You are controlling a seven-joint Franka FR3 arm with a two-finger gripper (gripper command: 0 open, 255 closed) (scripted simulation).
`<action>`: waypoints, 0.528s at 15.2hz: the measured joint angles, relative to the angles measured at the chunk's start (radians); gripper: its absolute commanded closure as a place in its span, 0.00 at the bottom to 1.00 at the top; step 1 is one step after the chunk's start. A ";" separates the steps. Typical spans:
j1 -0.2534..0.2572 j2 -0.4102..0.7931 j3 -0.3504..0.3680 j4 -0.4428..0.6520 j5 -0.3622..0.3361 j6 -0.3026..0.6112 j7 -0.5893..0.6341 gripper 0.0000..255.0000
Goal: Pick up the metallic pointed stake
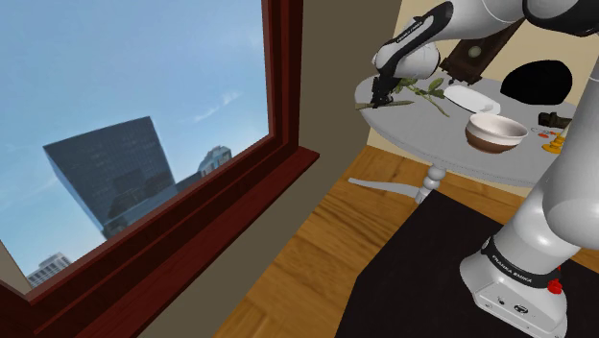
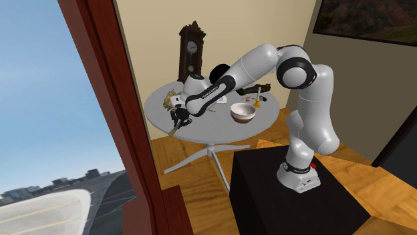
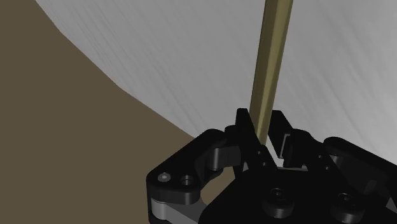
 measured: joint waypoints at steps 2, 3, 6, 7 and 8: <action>0.000 0.000 0.000 0.000 0.000 0.000 0.000 1.00; 0.000 0.000 0.000 0.000 0.000 0.000 0.000 1.00; 0.005 -0.009 -0.007 0.004 -0.013 -0.013 0.010 1.00; 0.007 -0.014 -0.010 0.010 -0.020 -0.022 0.015 1.00; 0.015 -0.025 -0.016 0.008 -0.034 -0.030 0.027 1.00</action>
